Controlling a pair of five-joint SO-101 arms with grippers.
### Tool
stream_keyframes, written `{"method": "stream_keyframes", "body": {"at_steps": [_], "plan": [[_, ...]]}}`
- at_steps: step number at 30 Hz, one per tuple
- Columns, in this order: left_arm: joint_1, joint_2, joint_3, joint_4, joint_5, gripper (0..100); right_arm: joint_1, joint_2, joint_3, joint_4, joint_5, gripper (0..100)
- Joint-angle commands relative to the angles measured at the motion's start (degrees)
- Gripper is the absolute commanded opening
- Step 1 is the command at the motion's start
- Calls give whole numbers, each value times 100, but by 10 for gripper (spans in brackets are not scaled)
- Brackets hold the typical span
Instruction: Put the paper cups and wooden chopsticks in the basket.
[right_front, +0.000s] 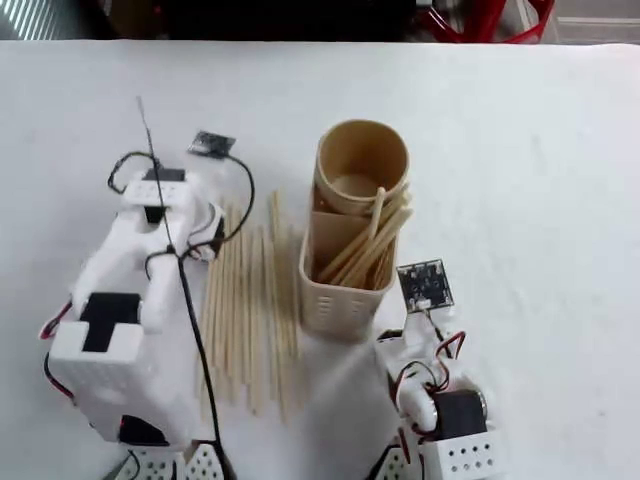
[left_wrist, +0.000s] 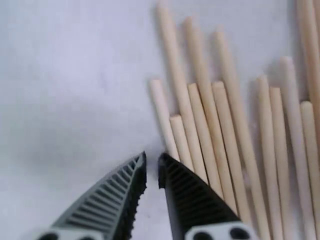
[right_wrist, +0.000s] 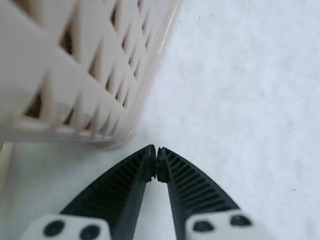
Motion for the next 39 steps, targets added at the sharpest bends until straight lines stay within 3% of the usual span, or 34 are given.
{"method": "stream_keyframes", "body": {"at_steps": [1,16,20,25,39], "plan": [[136,-541,352,-167,26,65,22,-40,53,22,9,19],[57,-4163,2866,-1187,167,60,22,-40,53,22,9,19],[347,-3987,2884,-1178,185,71,22,-40,53,22,9,19],[409,-3345,2664,-1169,316,156,22,-40,53,22,9,19],[4,-2290,2101,-1160,440,142,22,-40,53,22,9,19]]}}
